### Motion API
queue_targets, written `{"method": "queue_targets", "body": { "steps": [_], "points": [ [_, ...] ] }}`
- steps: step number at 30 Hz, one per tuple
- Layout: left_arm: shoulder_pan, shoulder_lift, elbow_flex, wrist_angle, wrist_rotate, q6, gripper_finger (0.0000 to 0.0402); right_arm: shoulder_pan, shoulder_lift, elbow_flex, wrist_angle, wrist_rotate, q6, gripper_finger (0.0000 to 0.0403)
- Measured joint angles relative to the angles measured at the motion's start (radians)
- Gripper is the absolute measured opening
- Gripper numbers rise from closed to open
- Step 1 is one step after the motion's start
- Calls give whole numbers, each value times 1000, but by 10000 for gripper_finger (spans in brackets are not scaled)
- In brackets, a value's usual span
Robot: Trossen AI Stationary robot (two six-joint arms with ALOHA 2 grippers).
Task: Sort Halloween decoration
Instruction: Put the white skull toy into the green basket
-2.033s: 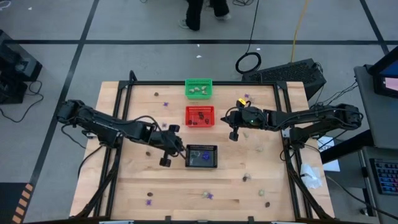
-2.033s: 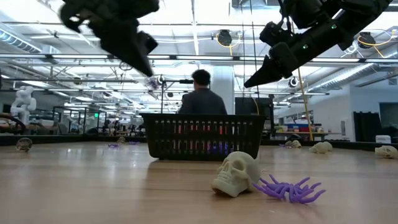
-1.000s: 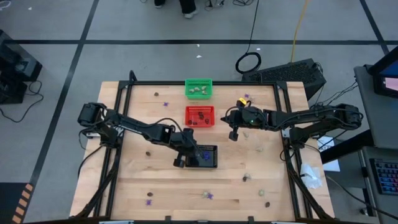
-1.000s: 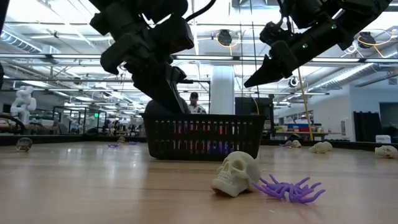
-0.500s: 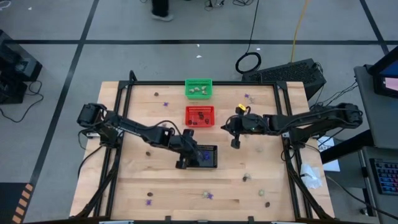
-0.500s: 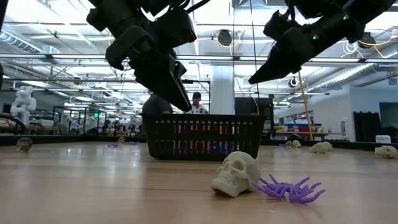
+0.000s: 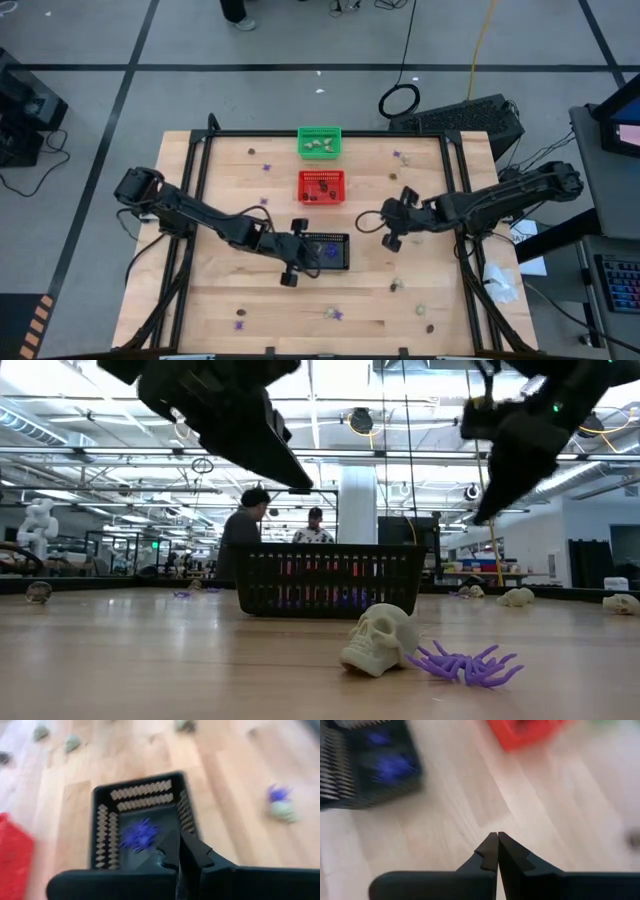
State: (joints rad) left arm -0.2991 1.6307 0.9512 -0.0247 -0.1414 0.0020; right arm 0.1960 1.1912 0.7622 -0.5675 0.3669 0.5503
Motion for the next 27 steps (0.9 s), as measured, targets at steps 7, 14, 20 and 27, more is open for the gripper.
{"method": "queue_targets", "body": {
  "steps": [7,14,20,27],
  "points": [
    [2,-97,-198,298,50,-71,1,-29,2,-41,-138,-1,199,22],
    [17,-225,-418,565,29,-117,0,-90,15,-83,-150,-26,275,117],
    [43,-311,-564,647,-62,-161,0,-167,50,-144,-75,-81,274,177],
    [50,-365,-644,698,-101,-180,0,-224,135,-172,28,-112,205,180]
  ]
}}
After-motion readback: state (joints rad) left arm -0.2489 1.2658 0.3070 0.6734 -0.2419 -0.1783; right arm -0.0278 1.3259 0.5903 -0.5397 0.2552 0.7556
